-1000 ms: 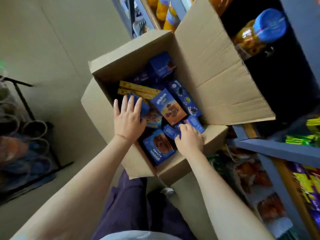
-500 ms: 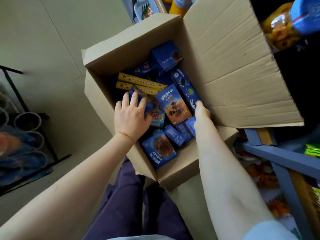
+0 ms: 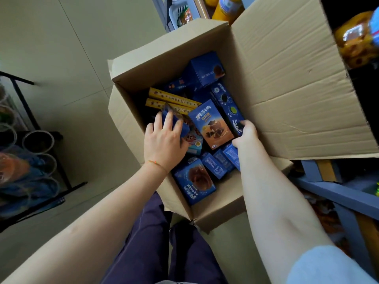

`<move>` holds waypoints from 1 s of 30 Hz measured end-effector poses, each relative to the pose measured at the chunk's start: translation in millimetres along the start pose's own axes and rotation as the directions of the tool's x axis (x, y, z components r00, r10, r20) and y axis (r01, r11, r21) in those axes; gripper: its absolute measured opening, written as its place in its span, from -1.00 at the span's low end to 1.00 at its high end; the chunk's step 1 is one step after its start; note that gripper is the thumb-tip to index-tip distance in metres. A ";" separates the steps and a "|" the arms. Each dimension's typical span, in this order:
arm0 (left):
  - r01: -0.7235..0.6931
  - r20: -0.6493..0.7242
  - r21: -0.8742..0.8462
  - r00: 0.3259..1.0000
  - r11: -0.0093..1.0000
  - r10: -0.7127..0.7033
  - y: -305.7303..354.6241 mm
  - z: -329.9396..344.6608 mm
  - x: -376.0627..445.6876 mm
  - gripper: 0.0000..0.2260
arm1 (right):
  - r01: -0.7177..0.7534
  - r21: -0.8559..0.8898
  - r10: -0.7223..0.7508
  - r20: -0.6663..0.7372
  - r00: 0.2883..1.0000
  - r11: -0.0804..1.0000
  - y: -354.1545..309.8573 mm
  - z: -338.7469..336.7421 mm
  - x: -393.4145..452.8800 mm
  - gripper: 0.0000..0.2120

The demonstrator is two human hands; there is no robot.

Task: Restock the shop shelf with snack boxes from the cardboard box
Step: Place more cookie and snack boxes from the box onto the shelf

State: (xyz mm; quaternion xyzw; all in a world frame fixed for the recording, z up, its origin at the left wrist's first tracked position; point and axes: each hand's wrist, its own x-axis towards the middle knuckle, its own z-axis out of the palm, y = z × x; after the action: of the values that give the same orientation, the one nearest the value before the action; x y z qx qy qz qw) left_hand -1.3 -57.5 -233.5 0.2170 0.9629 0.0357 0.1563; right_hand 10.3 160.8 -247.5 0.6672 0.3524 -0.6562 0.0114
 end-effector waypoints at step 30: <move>0.358 0.200 -0.869 0.886 -0.342 0.419 147.8 -186.0 -66.3 -0.53 | 0.203 0.372 -0.364 0.439 0.822 0.906 -46.7 -179.9 -259.5 -0.69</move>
State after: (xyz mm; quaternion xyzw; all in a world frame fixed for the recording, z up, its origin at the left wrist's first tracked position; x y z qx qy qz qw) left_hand 56.7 47.4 -18.0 0.0223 0.4302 0.7599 0.4868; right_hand 172.1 163.7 27.6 0.4075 0.3267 -0.8467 -0.1012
